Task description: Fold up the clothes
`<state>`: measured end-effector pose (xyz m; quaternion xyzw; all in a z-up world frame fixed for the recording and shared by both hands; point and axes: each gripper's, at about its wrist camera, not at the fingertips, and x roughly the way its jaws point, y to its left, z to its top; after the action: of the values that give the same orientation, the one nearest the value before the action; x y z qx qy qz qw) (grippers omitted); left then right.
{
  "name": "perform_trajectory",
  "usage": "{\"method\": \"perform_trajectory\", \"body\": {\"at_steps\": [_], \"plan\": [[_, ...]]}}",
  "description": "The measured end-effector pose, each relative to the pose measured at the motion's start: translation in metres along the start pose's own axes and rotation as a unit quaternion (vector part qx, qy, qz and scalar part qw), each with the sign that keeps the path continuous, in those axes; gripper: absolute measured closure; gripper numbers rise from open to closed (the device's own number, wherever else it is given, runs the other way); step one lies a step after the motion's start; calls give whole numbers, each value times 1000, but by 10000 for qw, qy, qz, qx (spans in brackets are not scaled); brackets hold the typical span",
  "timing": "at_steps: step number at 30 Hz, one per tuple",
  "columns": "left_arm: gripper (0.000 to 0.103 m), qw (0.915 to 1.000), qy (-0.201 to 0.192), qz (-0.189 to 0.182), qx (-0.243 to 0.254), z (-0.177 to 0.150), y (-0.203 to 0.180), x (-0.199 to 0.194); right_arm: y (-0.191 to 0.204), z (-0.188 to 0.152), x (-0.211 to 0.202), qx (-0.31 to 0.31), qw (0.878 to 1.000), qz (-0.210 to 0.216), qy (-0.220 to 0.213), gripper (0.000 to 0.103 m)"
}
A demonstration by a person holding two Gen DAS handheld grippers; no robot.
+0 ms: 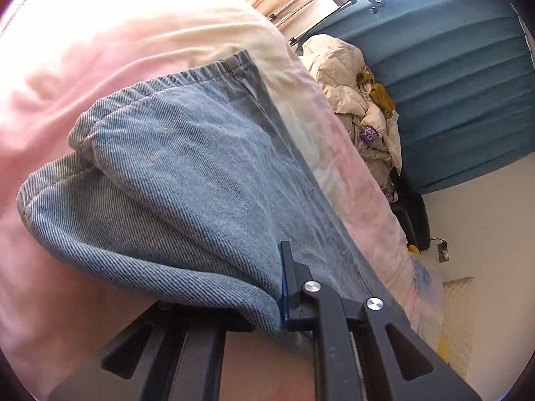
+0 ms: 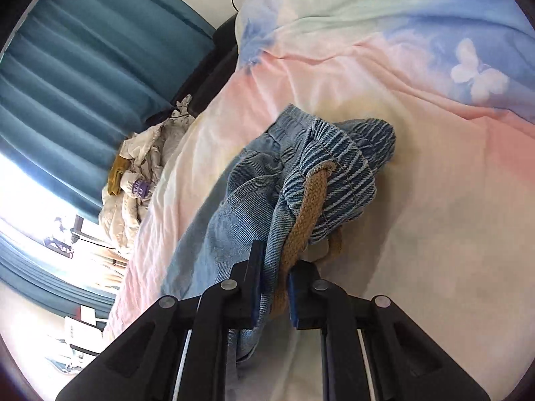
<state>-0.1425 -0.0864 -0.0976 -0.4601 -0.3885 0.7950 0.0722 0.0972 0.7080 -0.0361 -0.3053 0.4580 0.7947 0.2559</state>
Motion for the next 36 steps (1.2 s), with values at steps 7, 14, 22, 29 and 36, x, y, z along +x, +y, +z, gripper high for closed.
{"method": "perform_trajectory", "body": {"at_steps": [7, 14, 22, 29, 36], "plan": [[88, 9992, 121, 343, 190, -24, 19, 5, -1, -43, -13, -1187, 9907, -669, 39, 88], [75, 9956, 55, 804, 468, -36, 14, -22, 55, -75, -58, -2283, 9710, -654, -265, 72], [73, 9886, -511, 1155, 815, -56, 11, -79, 166, -131, -69, -3228, 9456, 71, -393, 71], [73, 9848, -958, 1159, 874, -53, 6, -104, 268, -216, -39, -3775, 9220, 849, -151, 70], [73, 9824, -978, 1276, 953, -31, -1, -86, 324, -302, 20, -3879, 9113, 1324, 382, 70]]}}
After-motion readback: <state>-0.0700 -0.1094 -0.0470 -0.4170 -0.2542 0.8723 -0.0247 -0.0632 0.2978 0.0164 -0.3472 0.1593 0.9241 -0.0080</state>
